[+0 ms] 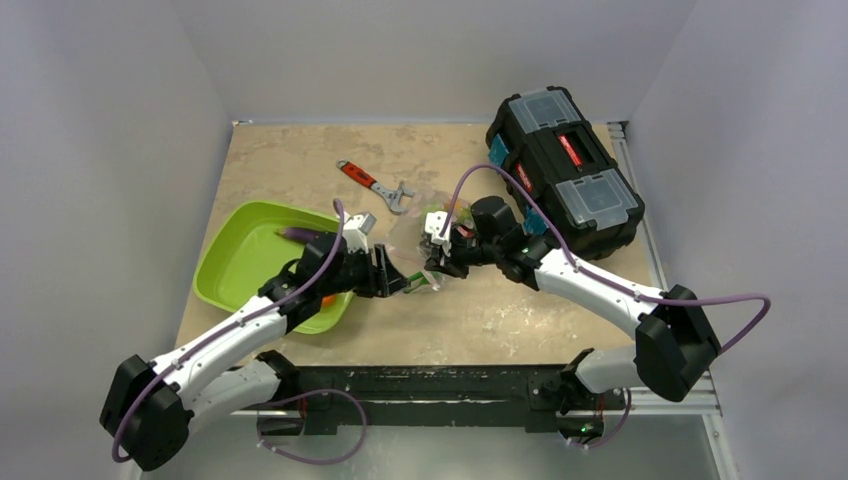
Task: Open the zip-top bag and remove the fake food
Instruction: Pick up the fake vegetable from the zipper food storage bag.
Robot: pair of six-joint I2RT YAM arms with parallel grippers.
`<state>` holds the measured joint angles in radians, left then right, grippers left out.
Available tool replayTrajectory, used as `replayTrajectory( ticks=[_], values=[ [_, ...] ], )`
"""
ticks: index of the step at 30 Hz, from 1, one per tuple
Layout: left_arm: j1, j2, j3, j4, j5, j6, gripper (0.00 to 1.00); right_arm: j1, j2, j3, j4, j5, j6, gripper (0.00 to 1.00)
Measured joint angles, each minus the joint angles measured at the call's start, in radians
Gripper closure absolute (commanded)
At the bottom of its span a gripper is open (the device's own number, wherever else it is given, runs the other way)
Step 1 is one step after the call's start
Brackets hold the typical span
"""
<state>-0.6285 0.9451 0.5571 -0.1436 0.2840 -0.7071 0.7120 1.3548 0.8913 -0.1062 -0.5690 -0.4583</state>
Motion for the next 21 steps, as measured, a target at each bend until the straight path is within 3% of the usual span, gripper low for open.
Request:
replayTrajectory(
  ticks=[21],
  values=[
    [-0.037,0.217,0.000,0.187,-0.109,0.031,0.52,-0.003,0.000,0.000,0.000,0.000,-0.005,0.89]
  ],
)
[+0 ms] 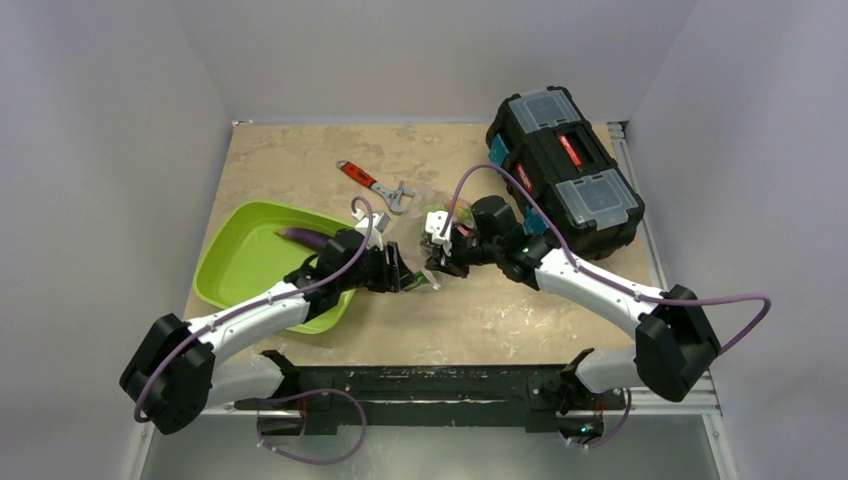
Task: Open the zip-top bag and remove the fake food
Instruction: Pick up the fake vegetable from the zipper food storage bag.
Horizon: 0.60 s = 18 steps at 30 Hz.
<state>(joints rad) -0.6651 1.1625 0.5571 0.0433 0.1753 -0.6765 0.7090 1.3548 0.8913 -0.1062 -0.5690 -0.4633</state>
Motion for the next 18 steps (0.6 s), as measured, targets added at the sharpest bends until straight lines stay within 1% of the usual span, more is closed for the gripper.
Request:
replayTrajectory(
  ticks=[11,18],
  values=[
    [-0.027,0.051,-0.006,0.032,0.020,0.008,0.51,-0.003,0.000,0.000,-0.014,-0.026,-0.038,0.88],
    [-0.032,0.053,-0.042,0.058,0.032,0.007,0.50,-0.003,0.000,0.000,-0.055,-0.066,-0.108,0.82]
  ],
)
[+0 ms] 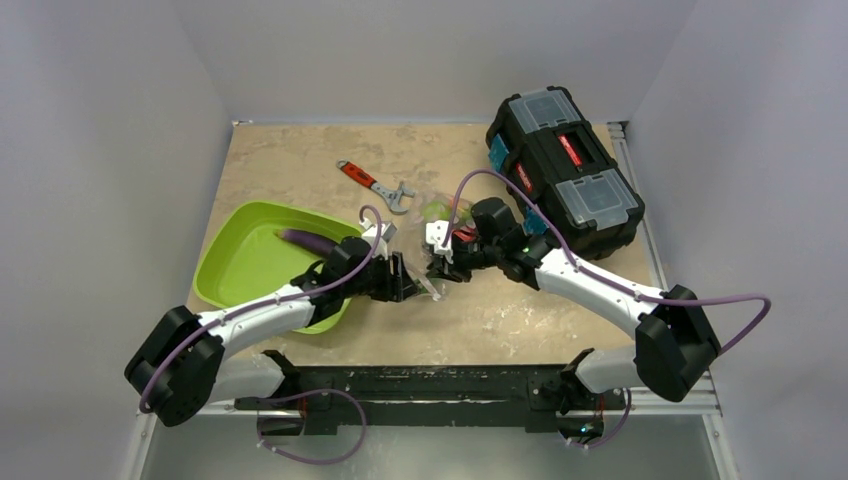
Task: Open the zip-top bag and remove the fake food
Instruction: Pick up the fake vegetable from the zipper food storage bag.
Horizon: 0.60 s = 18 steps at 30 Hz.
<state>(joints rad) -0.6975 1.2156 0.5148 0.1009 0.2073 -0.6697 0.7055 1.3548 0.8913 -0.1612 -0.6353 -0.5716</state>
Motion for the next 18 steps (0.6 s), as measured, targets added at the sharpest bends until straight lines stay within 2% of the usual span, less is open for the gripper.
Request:
replayTrajectory(
  ticks=[4,18],
  values=[
    [-0.003,0.000,-0.013,0.010,0.003,-0.002,0.50,0.000,0.000,0.000,-0.018,-0.014,-0.041,0.77],
    [-0.012,0.000,-0.050,0.053,0.008,-0.029,0.50,-0.029,-0.051,0.000,-0.140,-0.084,-0.178,0.49]
  ],
)
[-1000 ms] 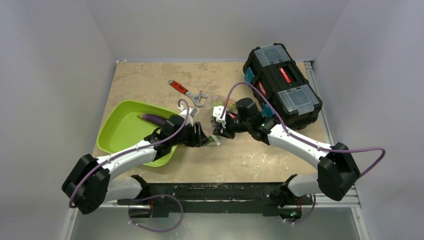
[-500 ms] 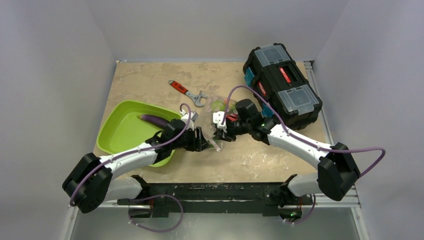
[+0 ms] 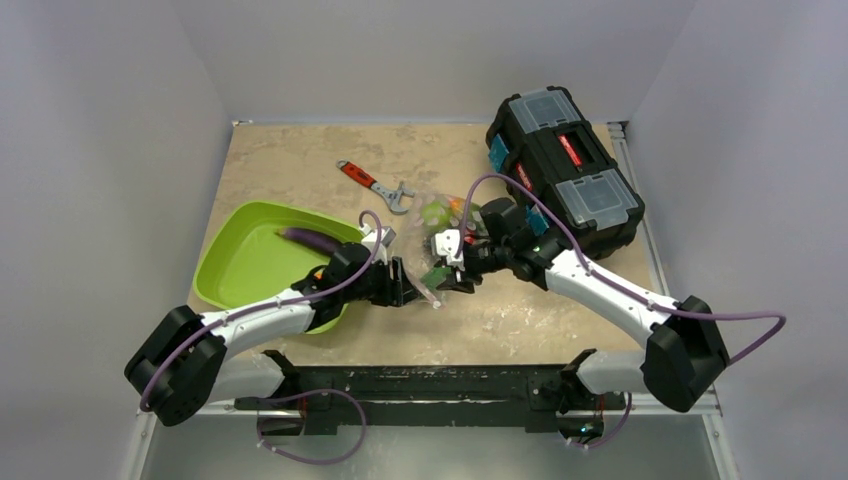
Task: Open the zip-top bag and remove the fake food
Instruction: Pick up the fake vegetable from the zipper food storage bag.
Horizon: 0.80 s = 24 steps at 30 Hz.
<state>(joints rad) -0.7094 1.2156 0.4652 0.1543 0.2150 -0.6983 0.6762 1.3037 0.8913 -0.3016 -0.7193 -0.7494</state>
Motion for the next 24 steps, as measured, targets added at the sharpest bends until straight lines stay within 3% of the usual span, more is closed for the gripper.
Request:
replayTrajectory(
  ticks=[13,24],
  values=[
    [-0.009,0.000,-0.005,0.018,0.002,-0.023,0.49,-0.010,-0.017,-0.001,-0.069,-0.037,-0.110,0.30],
    [-0.019,0.000,-0.006,0.025,0.002,-0.024,0.49,-0.010,-0.028,-0.047,-0.089,-0.034,-0.190,0.25]
  ],
)
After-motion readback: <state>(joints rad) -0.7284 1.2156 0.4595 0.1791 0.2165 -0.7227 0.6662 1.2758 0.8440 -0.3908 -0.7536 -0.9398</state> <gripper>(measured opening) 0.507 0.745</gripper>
